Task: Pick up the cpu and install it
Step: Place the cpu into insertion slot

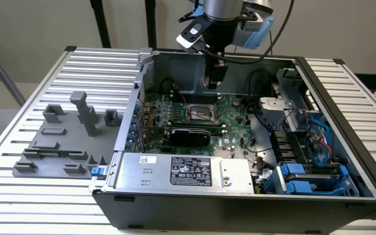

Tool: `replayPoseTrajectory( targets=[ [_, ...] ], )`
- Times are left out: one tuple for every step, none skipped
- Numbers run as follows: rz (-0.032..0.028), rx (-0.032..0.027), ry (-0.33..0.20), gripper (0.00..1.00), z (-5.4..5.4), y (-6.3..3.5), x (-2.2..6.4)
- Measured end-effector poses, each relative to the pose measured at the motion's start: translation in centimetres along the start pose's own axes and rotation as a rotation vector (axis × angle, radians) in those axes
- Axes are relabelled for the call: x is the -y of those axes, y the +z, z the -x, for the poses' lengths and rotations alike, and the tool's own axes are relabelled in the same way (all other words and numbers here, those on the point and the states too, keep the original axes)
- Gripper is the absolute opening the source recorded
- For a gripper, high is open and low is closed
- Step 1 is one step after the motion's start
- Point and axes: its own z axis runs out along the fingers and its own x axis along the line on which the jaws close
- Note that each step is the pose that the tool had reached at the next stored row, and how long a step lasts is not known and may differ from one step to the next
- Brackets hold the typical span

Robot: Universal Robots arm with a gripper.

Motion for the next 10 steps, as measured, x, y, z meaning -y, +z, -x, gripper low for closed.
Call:
replayPoseTrajectory(
  targets=[
    [0.0014, 0.0004, 0.018, 0.55, 0.0, 0.13, 0.0],
    [0.0029, 0.0009, 0.035, 0.55, 0.0, 0.25, 0.0],
    [0.0045, 0.0013, 0.052, 0.55, 0.0, 0.38, 0.01],
    [0.0056, 0.0017, 0.068, 0.55, 0.0, 0.5, 0.01],
    [0.0068, 0.0022, 0.081, 0.55, 0.0, 0.62, 0.01],
    [0.0079, 0.003, 0.091, 0.55, 0.0, 0.77, 0.03],
    [0.0086, 0.0041, 0.097, 0.55, 0.1, 0.93, 0.05],
    [0.0088, 0.0049, 0.1, 0.55, 0.1, 1.1, 0.11],
    [0.0087, 0.0055, 0.102, 0.55, 0.2, 1.28, 0.22],
    [0.0087, 0.0059, 0.102, 0.55, 0.3, 1.45, 0.39]
  ],
)
